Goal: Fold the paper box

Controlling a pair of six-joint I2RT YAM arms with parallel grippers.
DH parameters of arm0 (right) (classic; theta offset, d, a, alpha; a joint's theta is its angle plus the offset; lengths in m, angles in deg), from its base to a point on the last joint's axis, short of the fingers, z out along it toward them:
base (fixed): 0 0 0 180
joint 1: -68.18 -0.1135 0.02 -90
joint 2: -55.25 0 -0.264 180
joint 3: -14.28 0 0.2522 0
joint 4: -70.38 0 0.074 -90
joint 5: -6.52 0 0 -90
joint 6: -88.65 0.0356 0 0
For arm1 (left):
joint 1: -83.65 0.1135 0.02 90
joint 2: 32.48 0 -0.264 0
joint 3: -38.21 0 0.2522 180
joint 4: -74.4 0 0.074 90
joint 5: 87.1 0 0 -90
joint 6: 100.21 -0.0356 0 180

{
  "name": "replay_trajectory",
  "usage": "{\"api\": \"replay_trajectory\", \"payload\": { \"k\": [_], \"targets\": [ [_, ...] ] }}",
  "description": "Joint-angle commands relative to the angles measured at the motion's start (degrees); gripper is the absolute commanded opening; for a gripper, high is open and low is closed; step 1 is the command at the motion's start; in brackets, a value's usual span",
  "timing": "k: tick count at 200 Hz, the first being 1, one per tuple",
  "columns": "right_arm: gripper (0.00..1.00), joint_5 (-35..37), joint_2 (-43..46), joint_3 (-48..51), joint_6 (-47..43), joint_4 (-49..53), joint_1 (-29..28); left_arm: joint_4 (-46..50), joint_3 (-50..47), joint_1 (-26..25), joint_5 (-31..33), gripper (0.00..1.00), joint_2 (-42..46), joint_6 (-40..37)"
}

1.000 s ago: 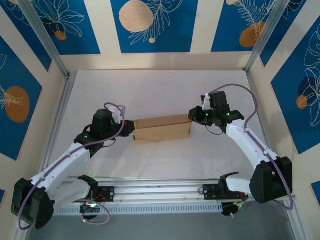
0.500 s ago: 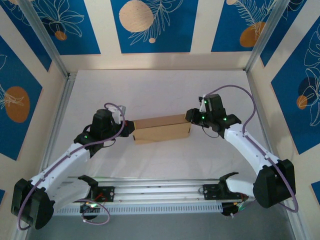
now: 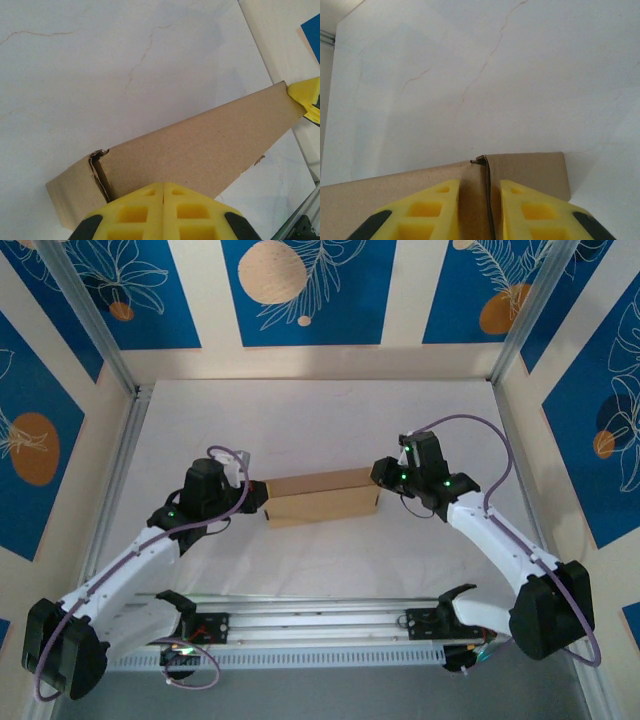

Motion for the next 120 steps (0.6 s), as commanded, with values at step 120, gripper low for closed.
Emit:
{"api": "replay_trajectory", "payload": {
  "k": [120],
  "targets": [
    [0.06,-13.17,3.55,-12.29,-6.74,18.48,3.62,11.41,2.51,-0.15,3.46,0.00,-5.64,-3.35]
  ]
}}
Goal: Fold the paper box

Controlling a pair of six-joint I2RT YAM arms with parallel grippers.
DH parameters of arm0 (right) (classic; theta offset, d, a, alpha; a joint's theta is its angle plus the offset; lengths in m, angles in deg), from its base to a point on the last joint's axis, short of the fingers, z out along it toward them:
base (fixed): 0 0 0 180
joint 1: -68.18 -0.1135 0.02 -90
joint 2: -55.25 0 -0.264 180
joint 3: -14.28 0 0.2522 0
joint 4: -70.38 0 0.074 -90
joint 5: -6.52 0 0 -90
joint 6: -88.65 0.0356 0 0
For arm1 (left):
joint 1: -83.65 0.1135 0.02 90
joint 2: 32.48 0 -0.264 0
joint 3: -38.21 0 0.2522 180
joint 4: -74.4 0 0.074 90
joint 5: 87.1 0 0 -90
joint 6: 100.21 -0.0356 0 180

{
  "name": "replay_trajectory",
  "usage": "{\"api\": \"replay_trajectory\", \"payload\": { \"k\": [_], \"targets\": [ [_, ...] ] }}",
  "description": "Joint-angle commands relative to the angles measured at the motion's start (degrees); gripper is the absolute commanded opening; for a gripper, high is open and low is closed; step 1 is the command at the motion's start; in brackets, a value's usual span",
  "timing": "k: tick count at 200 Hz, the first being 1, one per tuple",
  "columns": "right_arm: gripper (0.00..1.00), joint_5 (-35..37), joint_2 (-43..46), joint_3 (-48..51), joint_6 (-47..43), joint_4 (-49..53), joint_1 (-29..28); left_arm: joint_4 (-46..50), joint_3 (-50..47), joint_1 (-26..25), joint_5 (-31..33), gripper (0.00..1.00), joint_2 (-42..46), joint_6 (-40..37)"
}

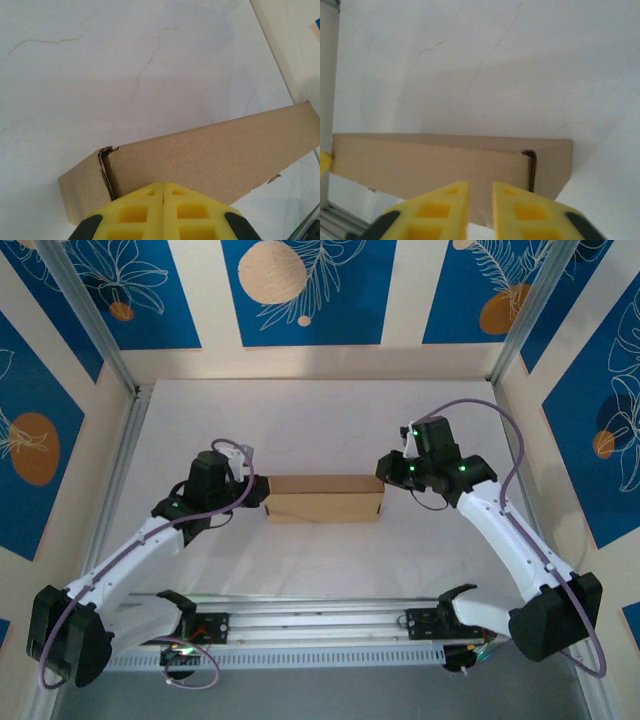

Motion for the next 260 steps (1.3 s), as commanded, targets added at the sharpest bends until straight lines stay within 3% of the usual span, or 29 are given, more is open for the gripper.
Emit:
{"api": "replay_trajectory", "payload": {
  "k": [1,10,42,120,178,260],
  "targets": [
    [0.06,-7.21,2.20,0.58,-0.98,0.33,1.55,9.90,-1.17,-0.16,2.24,0.00,-2.21,-1.46],
    [0.00,-9.27,2.17,1.33,-0.84,-0.15,1.97,10.09,-0.95,-0.18,2.33,0.00,-2.21,-1.57],
    [0.00,-11.46,2.09,4.52,-0.24,-1.19,2.12,10.28,-0.82,-0.17,2.46,0.00,-2.21,-1.69],
    [0.00,-7.61,0.75,11.31,-0.11,-1.47,4.23,10.90,-0.65,-0.17,2.55,0.00,-2.20,-1.83],
    [0.00,-4.89,-4.79,17.36,5.18,1.27,6.39,10.32,-1.54,-0.17,2.72,0.00,-2.80,-1.92],
    [0.00,-8.98,-3.02,11.43,5.61,3.42,6.91,6.39,-7.10,-0.18,2.10,0.00,-6.36,1.00]
  ]
}}
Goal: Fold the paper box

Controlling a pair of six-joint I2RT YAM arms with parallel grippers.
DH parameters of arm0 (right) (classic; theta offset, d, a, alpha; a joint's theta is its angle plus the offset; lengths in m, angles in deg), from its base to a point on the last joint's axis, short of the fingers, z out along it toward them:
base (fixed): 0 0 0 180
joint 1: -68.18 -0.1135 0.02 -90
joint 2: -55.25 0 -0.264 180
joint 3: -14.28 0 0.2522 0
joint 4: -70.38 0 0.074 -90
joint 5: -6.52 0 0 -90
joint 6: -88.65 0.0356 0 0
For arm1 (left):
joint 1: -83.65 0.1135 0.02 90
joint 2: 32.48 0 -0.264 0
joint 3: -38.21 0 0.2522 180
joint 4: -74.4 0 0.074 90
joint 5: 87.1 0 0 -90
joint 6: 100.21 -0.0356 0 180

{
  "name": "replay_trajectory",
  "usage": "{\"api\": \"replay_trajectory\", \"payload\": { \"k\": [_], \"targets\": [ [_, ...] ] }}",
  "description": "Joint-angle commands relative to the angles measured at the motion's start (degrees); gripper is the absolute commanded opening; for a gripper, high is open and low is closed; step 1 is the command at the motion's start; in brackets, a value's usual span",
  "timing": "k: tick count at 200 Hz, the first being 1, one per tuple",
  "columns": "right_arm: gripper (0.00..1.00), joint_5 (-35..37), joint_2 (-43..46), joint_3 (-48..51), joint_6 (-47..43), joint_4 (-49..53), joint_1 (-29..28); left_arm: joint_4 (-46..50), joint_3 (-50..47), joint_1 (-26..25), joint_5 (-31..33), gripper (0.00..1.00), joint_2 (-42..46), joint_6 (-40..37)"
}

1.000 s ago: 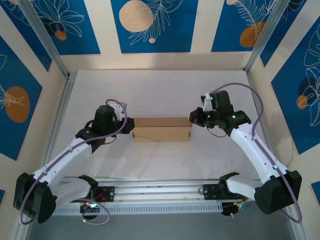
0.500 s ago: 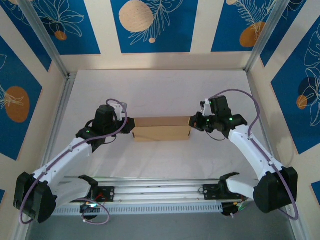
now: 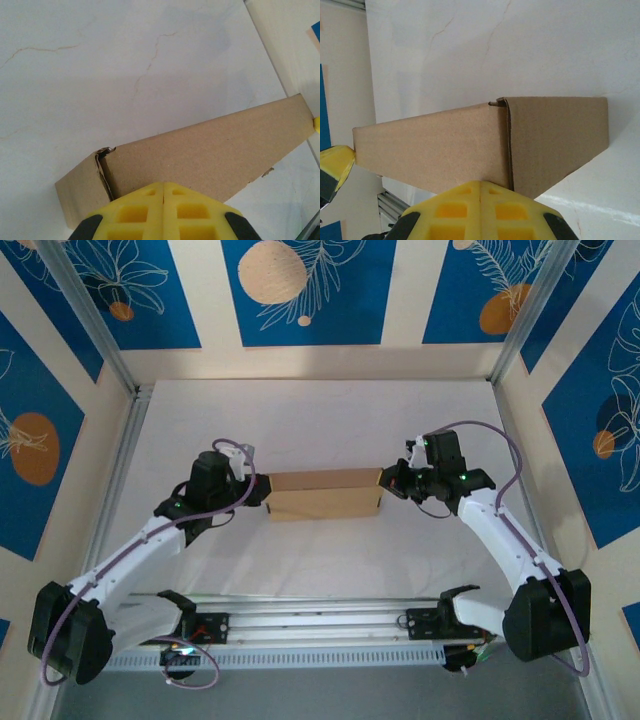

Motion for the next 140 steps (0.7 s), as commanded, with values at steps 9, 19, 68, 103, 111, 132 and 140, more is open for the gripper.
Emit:
{"api": "replay_trajectory", "payload": {
  "k": [9,19,68,103,111,132,140],
  "targets": [
    [0.00,4.41,-2.44,-0.61,-0.34,12.78,-0.40,10.73,-5.65,-0.26,2.31,0.00,-4.53,0.94],
    [0.00,2.88,-2.32,-1.63,-0.73,12.25,-0.72,11.21,-5.25,-0.24,2.59,0.00,-4.32,0.88],
    [0.07,-1.52,0.83,-7.91,-1.96,9.29,-3.92,13.28,1.42,-0.25,2.52,0.19,-1.82,0.27],
    [0.10,-3.09,1.49,-10.94,-3.09,8.44,-4.87,9.73,3.66,-0.18,-0.38,0.43,0.75,-0.11],
    [0.12,-1.38,0.95,-12.04,-3.87,8.75,-6.81,9.45,3.99,-0.18,-0.02,0.47,1.37,-0.67],
    [0.13,4.50,-1.77,-15.73,-4.56,10.14,-13.07,8.07,4.22,-0.15,-0.27,0.55,3.12,-1.49],
    [0.13,5.94,-2.95,-16.58,-3.65,9.79,-14.59,7.49,4.28,-0.17,-0.54,0.57,3.55,-1.60]
  ]
}}
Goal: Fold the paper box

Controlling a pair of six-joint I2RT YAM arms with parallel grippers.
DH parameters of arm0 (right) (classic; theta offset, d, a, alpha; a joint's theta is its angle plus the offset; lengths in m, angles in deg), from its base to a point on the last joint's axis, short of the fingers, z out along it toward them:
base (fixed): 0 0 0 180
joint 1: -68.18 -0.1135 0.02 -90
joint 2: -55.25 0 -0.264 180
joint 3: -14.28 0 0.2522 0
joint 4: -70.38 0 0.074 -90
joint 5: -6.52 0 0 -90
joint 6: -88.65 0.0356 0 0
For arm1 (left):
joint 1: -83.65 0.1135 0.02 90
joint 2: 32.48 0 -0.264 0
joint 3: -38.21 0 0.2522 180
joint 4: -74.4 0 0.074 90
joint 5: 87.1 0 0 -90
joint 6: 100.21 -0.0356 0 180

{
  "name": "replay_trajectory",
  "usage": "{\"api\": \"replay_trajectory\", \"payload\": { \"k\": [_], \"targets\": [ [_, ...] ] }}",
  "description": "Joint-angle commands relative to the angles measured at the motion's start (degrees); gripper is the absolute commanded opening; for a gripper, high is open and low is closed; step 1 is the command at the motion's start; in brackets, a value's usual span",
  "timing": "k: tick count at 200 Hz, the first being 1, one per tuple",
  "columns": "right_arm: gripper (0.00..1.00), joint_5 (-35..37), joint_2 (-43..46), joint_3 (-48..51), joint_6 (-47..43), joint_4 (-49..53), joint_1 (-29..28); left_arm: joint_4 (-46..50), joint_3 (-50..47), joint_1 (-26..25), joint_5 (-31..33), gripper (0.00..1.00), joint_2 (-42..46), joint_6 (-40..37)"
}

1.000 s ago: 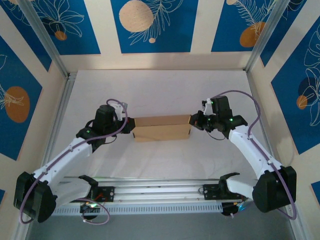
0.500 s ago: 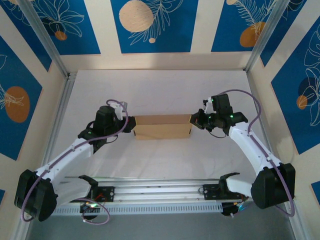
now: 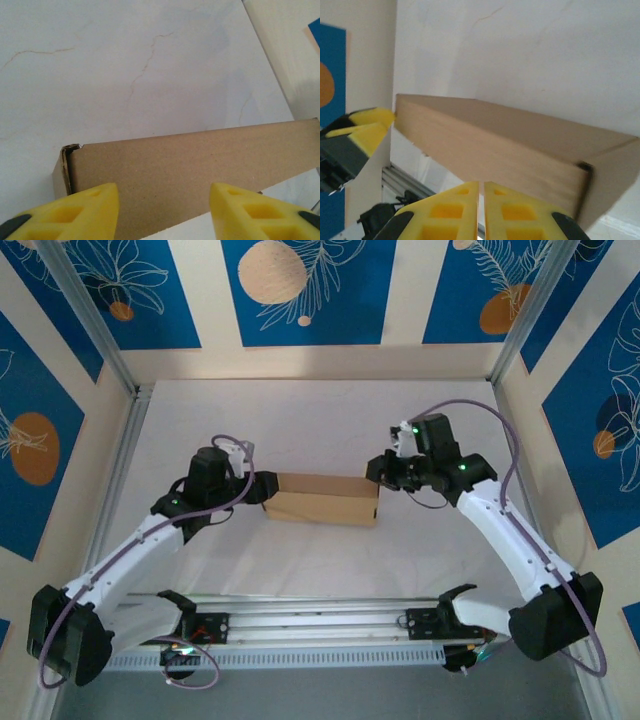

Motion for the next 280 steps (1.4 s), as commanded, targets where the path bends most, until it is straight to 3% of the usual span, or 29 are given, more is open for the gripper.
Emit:
{"api": "replay_trajectory", "payload": {
  "k": [1,63,108,143,194,229,253,280],
  "targets": [
    [0.13,4.39,-2.65,-3.55,-0.65,1.44,-4.81,2.54,0.61,-0.17,-0.51,0.57,1.61,-1.25],
    [0.09,13.22,-12.96,-6.92,1.82,-3.01,-16.38,-3.96,-3.94,-0.15,-5.26,0.59,2.97,5.52],
    [0.08,16.09,-17.74,-5.50,-0.37,-3.49,-19.01,-3.39,-4.10,-0.17,-4.96,0.60,6.71,5.13],
    [0.08,19.94,-16.02,-1.65,-0.26,-3.26,-23.46,-0.85,-1.71,-0.15,-4.62,0.63,9.13,4.68],
    [0.06,31.09,-9.08,5.60,2.86,-4.47,-33.03,4.10,2.89,0.02,-2.21,0.65,12.29,1.25],
    [0.05,30.08,-10.23,7.88,4.86,-5.51,-33.39,6.24,2.69,0.07,0.01,0.65,11.04,1.64],
    [0.12,28.64,-10.94,6.94,4.61,-4.62,-33.42,9.57,0.51,0.09,4.30,0.65,8.50,2.23],
    [0.34,26.73,-8.19,7.63,3.20,-2.64,-28.30,9.92,-3.44,0.26,6.38,0.68,4.36,4.04]
  ]
}}
